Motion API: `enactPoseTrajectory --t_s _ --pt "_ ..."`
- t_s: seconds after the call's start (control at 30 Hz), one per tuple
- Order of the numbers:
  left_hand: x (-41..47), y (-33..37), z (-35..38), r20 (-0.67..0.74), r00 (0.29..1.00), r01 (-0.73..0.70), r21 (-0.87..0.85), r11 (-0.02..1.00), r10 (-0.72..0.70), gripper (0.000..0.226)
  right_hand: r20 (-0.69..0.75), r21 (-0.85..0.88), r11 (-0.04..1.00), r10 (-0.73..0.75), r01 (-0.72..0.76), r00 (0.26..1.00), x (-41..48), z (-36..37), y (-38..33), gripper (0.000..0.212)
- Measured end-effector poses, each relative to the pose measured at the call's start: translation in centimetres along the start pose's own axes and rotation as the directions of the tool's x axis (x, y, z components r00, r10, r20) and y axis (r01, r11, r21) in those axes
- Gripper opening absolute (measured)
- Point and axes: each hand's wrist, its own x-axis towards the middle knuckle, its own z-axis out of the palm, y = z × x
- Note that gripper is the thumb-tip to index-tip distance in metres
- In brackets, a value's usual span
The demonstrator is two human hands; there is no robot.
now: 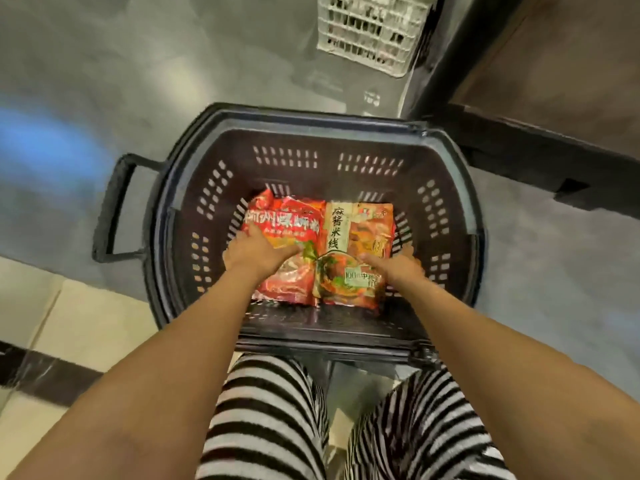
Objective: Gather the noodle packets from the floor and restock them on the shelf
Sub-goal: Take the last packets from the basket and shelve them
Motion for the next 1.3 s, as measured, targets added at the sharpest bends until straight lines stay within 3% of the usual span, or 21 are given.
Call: enactPoseTrajectory --t_s 0.1,0.23,0.3,0.37,0.47,0.53,0.6,0.7,0.73,0.8,0.87,0.97,1.17,1.3 --pt "6.9 -2.0 3.9 0.084 0.991 0.118 -0.114 0.986 -0.108 0.141 0.008 0.207 0.978 0.014 -0.016 1.0 9.5 3.9 2.3 0.147" --pt "14.3 -5.0 8.7 0.135 0.976 0.198 -0.241 0.95 -0.169 0.151 0.064 0.405 0.914 0.01 -0.035 0.998 8.9 4.9 0.3 0.107" --pt "14.2 -4.6 8.8 0.109 0.969 0.248 -0.417 0.875 -0.223 0.161 0.047 0.417 0.907 0.048 -0.063 0.998 10.3 6.0 0.5 0.12" --pt "14.3 -4.3 8.7 0.095 0.958 0.278 -0.523 0.806 -0.269 0.158 0.017 0.362 0.929 0.077 -0.078 0.997 11.6 6.9 0.8 0.125" --pt "15.2 -4.8 9.0 0.114 0.954 0.295 -0.539 0.789 -0.279 0.149 0.021 0.432 0.898 0.089 -0.089 0.996 12.3 7.4 1.0 0.085" --pt "16.1 -5.7 9.9 0.152 0.949 0.314 -0.559 0.768 -0.277 0.156 -0.016 0.433 0.896 0.114 -0.096 0.993 11.6 7.5 1.0 0.076" --pt "16.0 -5.6 9.8 0.181 0.957 0.291 -0.563 0.774 -0.229 0.136 -0.045 0.448 0.89 0.118 -0.086 0.992 11.5 8.0 0.9 0.074" --pt "12.0 -3.6 7.7 0.136 0.982 0.178 -0.469 0.865 -0.129 0.069 0.083 0.564 0.818 0.084 -0.116 0.993 10.1 8.6 -0.2 0.098" --pt "11.2 -3.3 7.4 0.099 0.989 0.14 -0.429 0.892 -0.107 0.059 0.122 0.619 0.775 0.069 -0.13 0.99 9.5 8.6 -0.6 0.102" --pt "9.7 -2.9 6.7 0.055 0.997 0.075 -0.381 0.922 -0.058 0.049 0.082 0.616 0.782 0.056 -0.095 0.995 8.3 8.0 -0.7 0.095" --pt "7.3 -2.3 5.1 0.027 0.999 0.038 -0.311 0.95 -0.032 0.045 0.057 0.598 0.799 0.034 -0.061 0.998 5.8 6.3 -0.7 0.089" --pt "2.7 -1.0 0.7 -0.072 0.997 -0.001 -0.237 0.972 -0.016 0.054 0.077 0.609 0.792 -0.002 -0.045 0.997 1.0 2.6 -0.8 0.103" --pt "-8.6 2.2 -11.4 -0.207 0.972 -0.173 -0.324 0.93 0.108 0.052 -0.026 0.627 0.778 -0.047 0.053 0.999 -12.4 -8.3 -1.5 0.101" --pt "-16.1 5.5 -19.7 -0.216 0.96 -0.247 -0.361 0.899 0.177 0.053 -0.058 0.702 0.71 -0.022 0.057 0.998 -21.7 -16.2 -2.2 0.059"
